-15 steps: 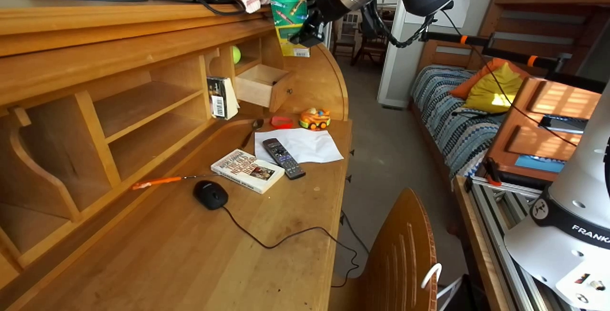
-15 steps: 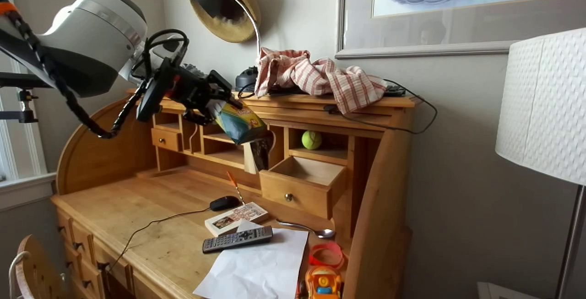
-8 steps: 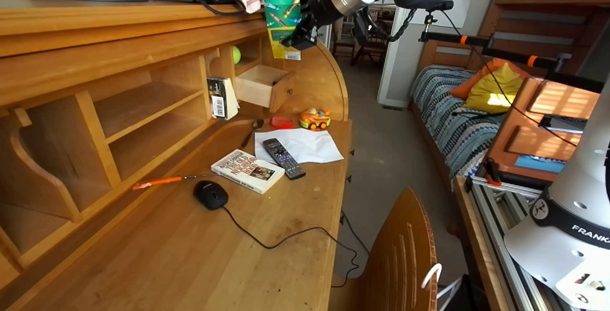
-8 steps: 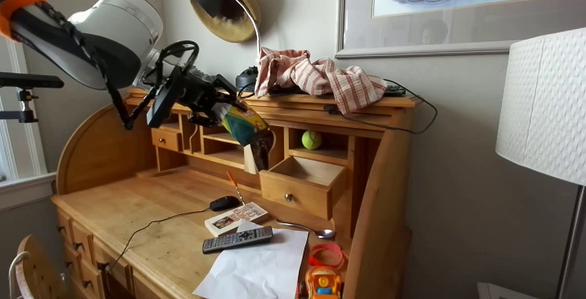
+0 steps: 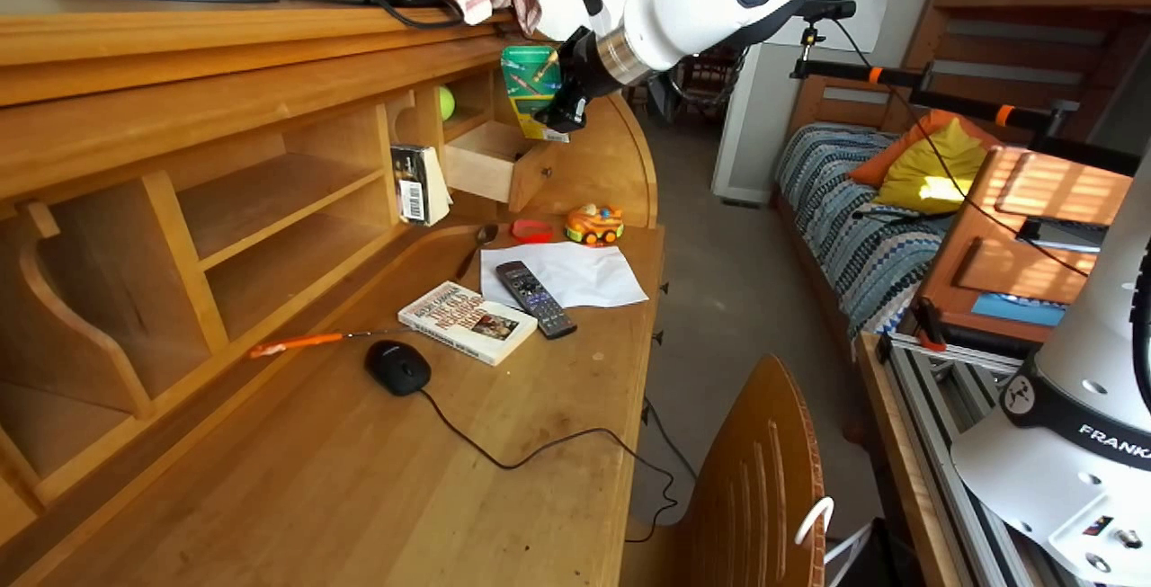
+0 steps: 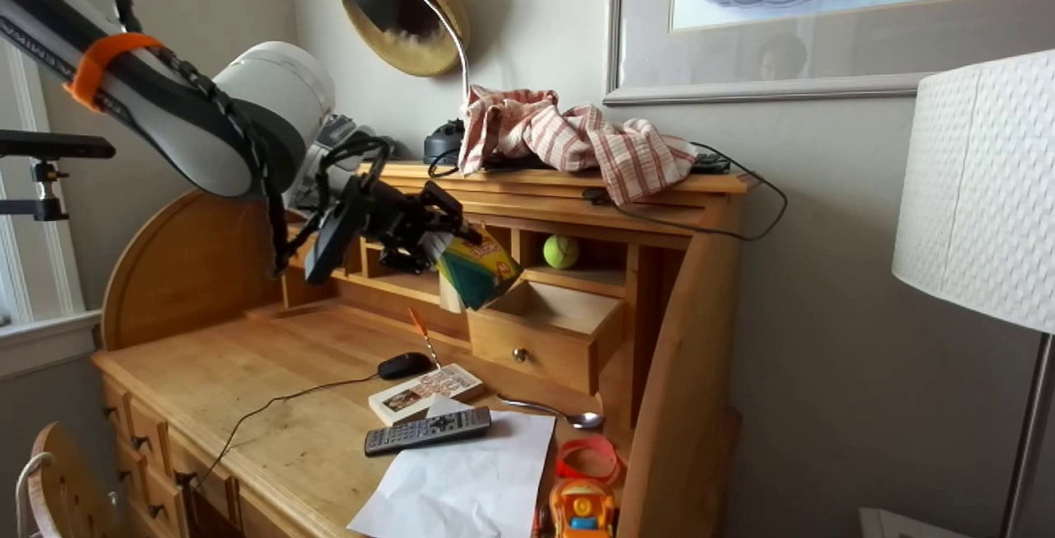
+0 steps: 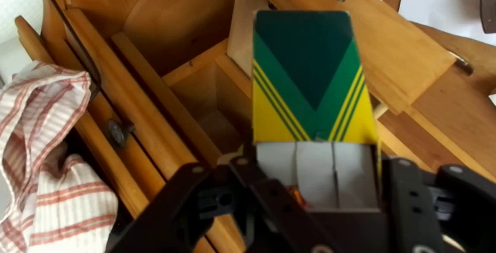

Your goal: Put the crayon box in the top right drawer

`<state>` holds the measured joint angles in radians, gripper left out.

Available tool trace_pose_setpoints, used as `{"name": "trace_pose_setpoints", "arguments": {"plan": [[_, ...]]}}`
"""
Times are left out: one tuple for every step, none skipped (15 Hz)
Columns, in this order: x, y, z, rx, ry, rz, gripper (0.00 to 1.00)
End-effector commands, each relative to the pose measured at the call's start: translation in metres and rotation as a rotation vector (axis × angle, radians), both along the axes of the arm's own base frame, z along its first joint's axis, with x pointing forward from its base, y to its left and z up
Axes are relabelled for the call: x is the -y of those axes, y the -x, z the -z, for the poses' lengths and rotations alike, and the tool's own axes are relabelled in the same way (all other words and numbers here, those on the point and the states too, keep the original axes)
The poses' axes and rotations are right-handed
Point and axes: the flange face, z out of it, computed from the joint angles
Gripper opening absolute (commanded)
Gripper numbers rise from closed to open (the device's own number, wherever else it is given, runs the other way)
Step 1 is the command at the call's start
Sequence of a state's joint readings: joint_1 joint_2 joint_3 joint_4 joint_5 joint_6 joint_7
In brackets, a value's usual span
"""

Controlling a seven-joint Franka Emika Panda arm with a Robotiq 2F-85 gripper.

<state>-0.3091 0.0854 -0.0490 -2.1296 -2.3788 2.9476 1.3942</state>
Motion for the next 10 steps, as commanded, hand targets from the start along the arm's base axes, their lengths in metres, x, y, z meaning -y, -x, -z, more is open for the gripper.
{"name": "trace_pose_setpoints", "arguments": {"plan": [[0.021,-0.014,0.02,0.0,0.0,0.053,0.34],[0.009,-0.006,0.013,-0.005,-0.003,0.025,0.59],[0.014,-0.009,0.02,-0.011,-0.001,0.035,0.59],[0.016,-0.01,0.024,-0.016,0.0,0.04,0.34],[0.014,-0.011,0.021,-0.018,-0.007,0.02,0.34],[0.014,-0.011,0.015,-0.022,-0.008,0.007,0.34],[0.014,-0.011,0.009,-0.016,0.002,0.003,0.34],[0.013,-0.012,0.004,-0.011,0.004,-0.003,0.34],[0.013,-0.015,0.0,-0.004,0.007,-0.022,0.34],[0.013,-0.021,-0.003,0.01,0.016,-0.032,0.34]]}}
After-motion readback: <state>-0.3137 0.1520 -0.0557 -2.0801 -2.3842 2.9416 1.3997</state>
